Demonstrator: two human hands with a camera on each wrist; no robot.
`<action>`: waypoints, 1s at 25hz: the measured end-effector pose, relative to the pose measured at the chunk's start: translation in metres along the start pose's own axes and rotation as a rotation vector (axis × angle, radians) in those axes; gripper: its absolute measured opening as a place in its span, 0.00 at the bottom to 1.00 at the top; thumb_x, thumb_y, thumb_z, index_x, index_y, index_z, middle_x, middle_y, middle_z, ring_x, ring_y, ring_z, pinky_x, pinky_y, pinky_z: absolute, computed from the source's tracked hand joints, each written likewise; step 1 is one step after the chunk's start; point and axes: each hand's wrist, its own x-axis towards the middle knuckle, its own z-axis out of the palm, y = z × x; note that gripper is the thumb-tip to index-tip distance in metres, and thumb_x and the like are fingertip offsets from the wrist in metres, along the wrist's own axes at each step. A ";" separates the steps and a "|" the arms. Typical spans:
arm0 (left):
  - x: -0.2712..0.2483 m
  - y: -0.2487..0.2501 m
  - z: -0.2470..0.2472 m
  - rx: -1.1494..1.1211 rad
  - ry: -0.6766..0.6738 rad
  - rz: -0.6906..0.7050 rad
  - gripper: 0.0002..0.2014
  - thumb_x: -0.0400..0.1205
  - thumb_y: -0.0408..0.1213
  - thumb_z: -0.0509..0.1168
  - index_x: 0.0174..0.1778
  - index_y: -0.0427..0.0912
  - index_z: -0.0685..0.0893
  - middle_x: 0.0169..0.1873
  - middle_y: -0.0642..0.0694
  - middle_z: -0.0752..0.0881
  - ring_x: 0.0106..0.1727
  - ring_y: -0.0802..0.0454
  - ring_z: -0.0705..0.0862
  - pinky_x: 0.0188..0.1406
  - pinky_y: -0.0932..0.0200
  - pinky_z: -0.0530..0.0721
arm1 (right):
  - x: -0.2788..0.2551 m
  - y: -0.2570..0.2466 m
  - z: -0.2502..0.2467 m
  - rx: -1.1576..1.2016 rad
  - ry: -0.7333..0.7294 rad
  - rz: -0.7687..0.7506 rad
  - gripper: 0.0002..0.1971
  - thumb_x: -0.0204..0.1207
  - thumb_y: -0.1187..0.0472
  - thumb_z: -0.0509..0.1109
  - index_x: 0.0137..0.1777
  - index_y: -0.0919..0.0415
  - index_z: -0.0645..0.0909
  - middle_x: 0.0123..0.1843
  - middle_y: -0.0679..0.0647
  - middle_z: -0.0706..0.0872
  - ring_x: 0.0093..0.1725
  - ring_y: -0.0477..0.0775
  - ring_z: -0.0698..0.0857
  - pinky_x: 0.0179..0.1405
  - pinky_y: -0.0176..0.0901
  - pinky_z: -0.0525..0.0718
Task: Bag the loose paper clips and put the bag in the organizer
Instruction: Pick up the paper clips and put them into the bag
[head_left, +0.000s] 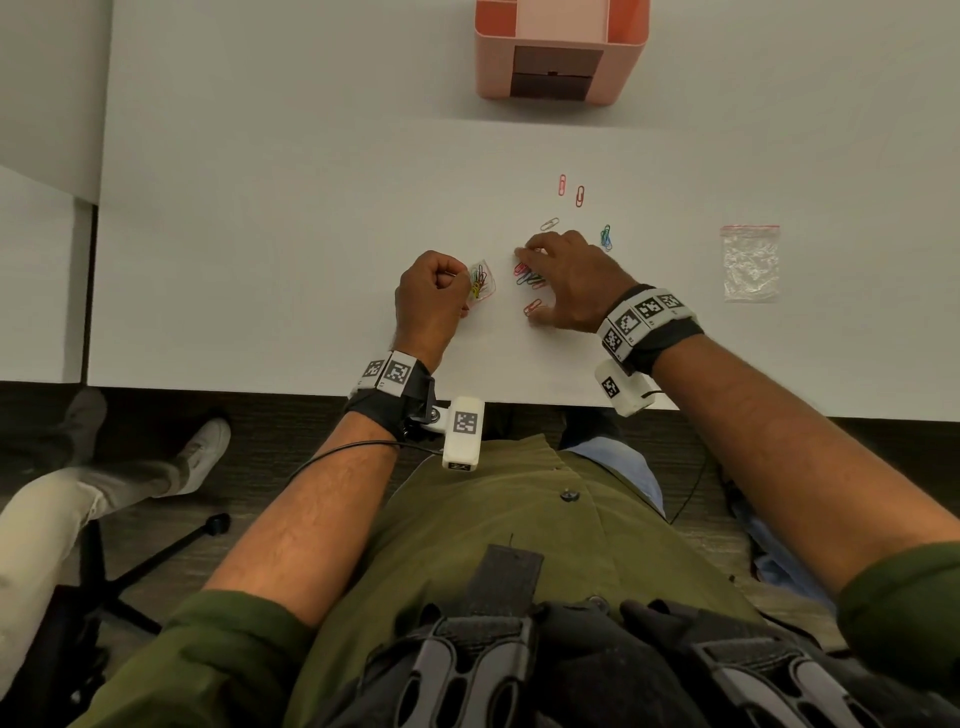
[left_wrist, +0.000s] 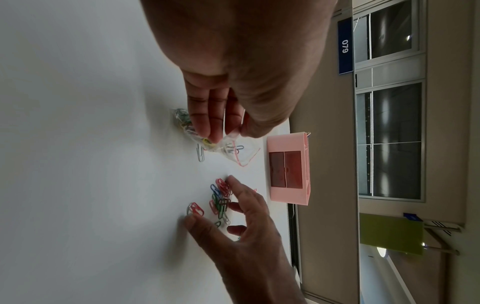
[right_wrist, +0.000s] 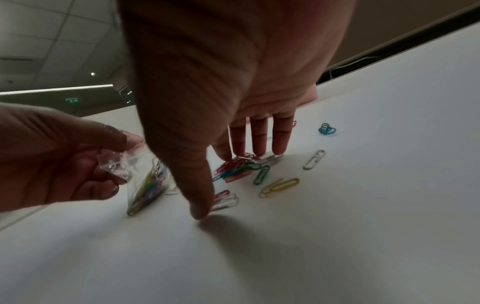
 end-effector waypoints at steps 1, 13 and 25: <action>0.000 0.000 0.001 0.001 -0.003 -0.001 0.04 0.84 0.33 0.67 0.45 0.44 0.86 0.38 0.49 0.91 0.37 0.53 0.92 0.36 0.53 0.91 | 0.000 0.001 0.002 -0.007 -0.019 0.007 0.42 0.71 0.45 0.79 0.82 0.58 0.68 0.79 0.56 0.71 0.74 0.62 0.71 0.69 0.57 0.76; -0.002 0.002 0.002 0.007 -0.007 -0.008 0.03 0.84 0.32 0.67 0.47 0.43 0.85 0.39 0.48 0.90 0.39 0.51 0.92 0.33 0.58 0.87 | 0.011 -0.007 0.009 -0.103 0.261 0.110 0.11 0.81 0.51 0.68 0.52 0.55 0.89 0.47 0.56 0.88 0.49 0.63 0.83 0.43 0.53 0.79; -0.001 0.004 0.006 0.016 -0.027 -0.005 0.05 0.83 0.32 0.67 0.43 0.46 0.84 0.37 0.47 0.91 0.33 0.50 0.89 0.34 0.55 0.87 | 0.001 -0.013 -0.009 0.685 0.352 0.346 0.07 0.77 0.61 0.72 0.52 0.58 0.89 0.44 0.49 0.89 0.44 0.49 0.86 0.50 0.43 0.86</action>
